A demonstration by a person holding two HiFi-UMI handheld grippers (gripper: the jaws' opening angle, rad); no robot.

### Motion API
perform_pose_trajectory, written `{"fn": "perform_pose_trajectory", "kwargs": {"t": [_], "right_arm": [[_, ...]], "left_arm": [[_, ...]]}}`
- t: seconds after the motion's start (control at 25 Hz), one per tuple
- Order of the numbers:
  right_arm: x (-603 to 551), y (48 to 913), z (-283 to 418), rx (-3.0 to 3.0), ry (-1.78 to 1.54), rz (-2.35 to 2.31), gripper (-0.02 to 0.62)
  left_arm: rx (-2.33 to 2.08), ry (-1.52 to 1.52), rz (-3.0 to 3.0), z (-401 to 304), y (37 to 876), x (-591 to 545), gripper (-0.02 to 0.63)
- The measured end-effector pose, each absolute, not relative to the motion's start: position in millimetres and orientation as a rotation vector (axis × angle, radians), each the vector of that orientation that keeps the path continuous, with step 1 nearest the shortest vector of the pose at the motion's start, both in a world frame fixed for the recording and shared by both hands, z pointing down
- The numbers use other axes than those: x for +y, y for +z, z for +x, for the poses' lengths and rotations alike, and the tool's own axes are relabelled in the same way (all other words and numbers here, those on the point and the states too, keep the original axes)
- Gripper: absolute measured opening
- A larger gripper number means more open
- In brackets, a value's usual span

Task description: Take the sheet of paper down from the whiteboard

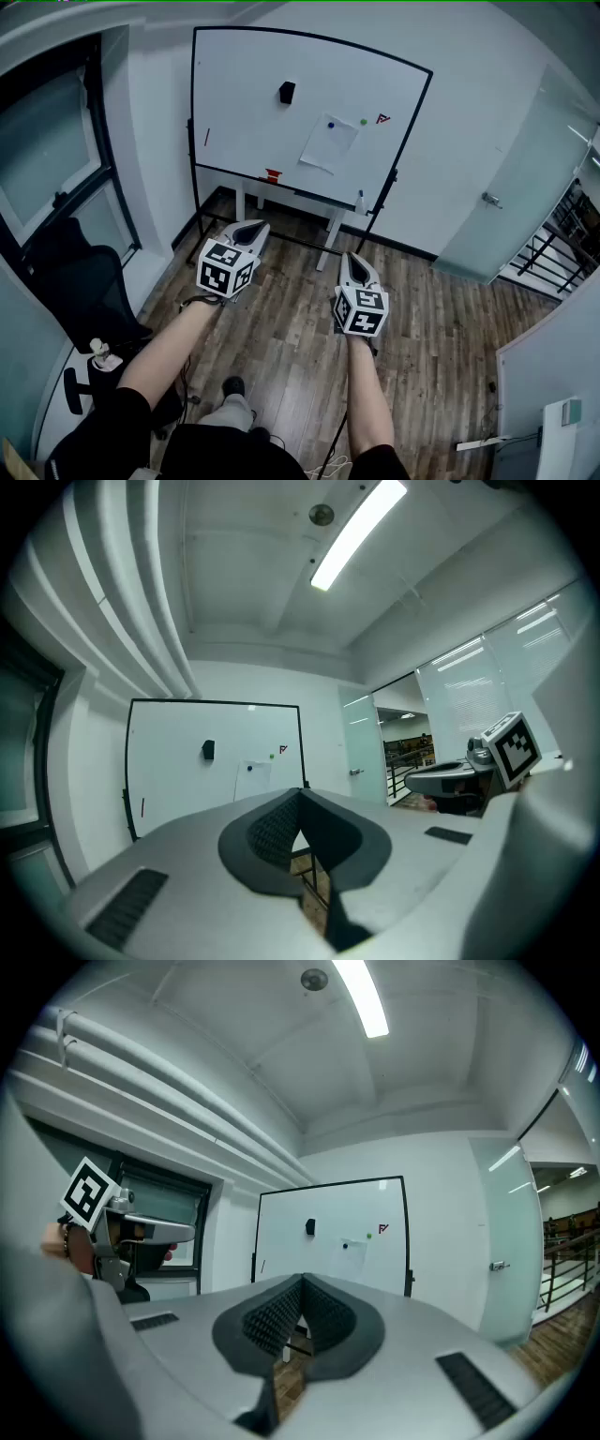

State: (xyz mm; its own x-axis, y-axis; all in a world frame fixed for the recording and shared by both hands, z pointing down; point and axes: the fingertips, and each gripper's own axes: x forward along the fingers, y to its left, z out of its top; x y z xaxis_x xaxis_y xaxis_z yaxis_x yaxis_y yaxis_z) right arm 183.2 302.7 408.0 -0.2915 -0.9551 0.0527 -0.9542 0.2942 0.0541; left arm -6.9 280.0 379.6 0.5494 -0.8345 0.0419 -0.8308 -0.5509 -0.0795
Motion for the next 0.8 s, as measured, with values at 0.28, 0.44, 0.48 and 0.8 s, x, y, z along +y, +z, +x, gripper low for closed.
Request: {"fn": "perform_pose_trajectory", "kwargs": {"t": [0.28,0.44,0.48,0.8], "right_arm": [[302.4,409.6,172.6,-2.469,-0.018,1.822,0.025],[285.7,410.7,171.9,-2.47,-0.026,1.836,0.025],[279.4,411.2,171.7,-2.468,-0.026,1.835,0.025],[205.1,412.6,167.3,-2.455,-0.046,1.81,0.025]], "left_arm": [[1.465,-0.093,-2.731,-13.0,377.7,282.3,0.02],[1.471,-0.087,-2.743,-14.6,383.4,262.9,0.02],[1.477,-0.087,-2.746,-15.2,385.7,255.9,0.02],[1.5,-0.092,-2.751,-16.4,395.6,178.1,0.02]]}}
